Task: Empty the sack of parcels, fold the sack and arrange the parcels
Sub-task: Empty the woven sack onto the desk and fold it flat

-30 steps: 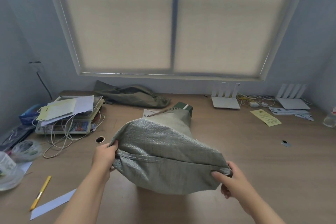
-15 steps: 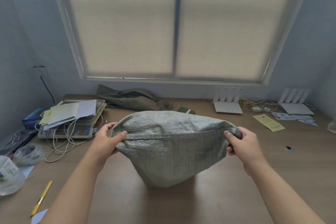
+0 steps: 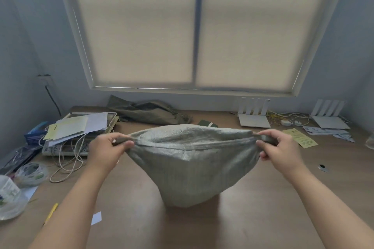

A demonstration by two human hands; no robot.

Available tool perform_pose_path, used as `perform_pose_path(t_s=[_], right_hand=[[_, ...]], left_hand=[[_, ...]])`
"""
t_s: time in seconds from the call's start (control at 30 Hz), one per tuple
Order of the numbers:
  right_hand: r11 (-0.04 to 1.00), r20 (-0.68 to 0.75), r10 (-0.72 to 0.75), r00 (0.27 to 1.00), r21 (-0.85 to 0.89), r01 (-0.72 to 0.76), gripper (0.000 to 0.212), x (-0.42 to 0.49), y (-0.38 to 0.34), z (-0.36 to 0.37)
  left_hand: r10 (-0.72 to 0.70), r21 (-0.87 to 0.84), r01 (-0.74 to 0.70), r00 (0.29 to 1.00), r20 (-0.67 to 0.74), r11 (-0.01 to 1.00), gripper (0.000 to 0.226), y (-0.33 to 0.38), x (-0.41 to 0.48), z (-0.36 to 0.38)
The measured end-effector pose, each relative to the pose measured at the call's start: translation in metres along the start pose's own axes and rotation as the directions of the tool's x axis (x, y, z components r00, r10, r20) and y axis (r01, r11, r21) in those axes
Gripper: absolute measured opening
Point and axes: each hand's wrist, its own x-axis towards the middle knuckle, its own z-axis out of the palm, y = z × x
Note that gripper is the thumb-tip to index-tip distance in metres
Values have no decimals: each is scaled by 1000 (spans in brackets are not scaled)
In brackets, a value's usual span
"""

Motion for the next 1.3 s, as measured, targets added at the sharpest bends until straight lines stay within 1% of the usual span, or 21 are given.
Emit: perform_pose_path(t_s=[0.1,0.17,0.27,0.33,0.43,0.5,0.57,0.6,0.67,0.73,0.8,0.83,0.87,0.97,1.0,1.03,1.1,1.13,1.17,1.23,1.3], right_hand=[[989,-160,-69,985,121,89,10,22,-22,-13],[975,-240,-86,967,179,131,5,29,-25,-13],[985,-185,-11,983,168,43,3,31,-13,-5],[987,-154,43,987,162,-18,4,30,-4,-1],[983,-151,76,986,179,-48,3,32,1,-1],[980,-126,100,987,186,-75,6,36,3,-2],[971,-97,112,989,224,-88,7,37,3,-3],[960,-77,115,990,264,-91,7,34,3,-3],[901,3,142,990,414,-130,23,23,9,1],[813,128,200,971,532,-237,49,8,22,5],[819,208,203,957,499,-282,67,-1,31,6],[844,206,194,959,463,-270,71,-1,32,5],[873,180,174,968,426,-236,67,2,29,0],[944,87,29,996,324,-56,29,21,-5,-19],[948,43,-42,998,317,26,21,30,-20,-25],[934,-13,-106,994,341,104,15,39,-33,-29],[837,-116,-170,979,506,205,13,52,-47,-33],[770,-118,-163,980,606,200,19,56,-48,-31],[738,-71,-142,987,657,154,28,57,-44,-26],[808,74,-83,994,589,23,35,52,-22,-9],[905,139,16,990,418,-73,16,43,2,6]], left_hand=[[115,-27,-121,980,-160,992,7,27,16,-13],[84,-140,-118,970,-230,983,12,27,24,-10],[-61,-301,15,988,-145,953,8,18,23,4],[-104,-355,55,987,-121,933,14,11,18,13],[-131,-443,67,985,-115,894,14,6,16,20],[-149,-535,83,986,-81,841,13,7,18,20],[-118,-618,91,993,-3,781,20,4,16,21],[-90,-627,107,994,60,772,29,1,13,22],[-39,-600,137,984,174,788,45,-10,2,29],[-24,-554,118,984,174,824,32,-20,-8,39],[-34,-526,100,990,134,845,14,-24,-13,44],[-33,-516,90,992,119,852,13,-23,-12,44],[-26,-512,74,995,101,856,15,-20,-8,43],[42,-532,-24,999,22,847,19,-1,13,28],[69,-545,-68,997,-18,836,25,8,20,22],[84,-573,-100,995,-55,814,33,17,27,17],[57,-662,-122,991,-118,740,38,32,39,11],[16,-702,-109,990,-138,703,38,37,43,12],[-30,-734,-86,989,-144,674,38,38,46,14],[-94,-736,-36,986,-135,676,34,34,46,23],[-107,-704,-2,988,-110,711,31,28,39,34]])
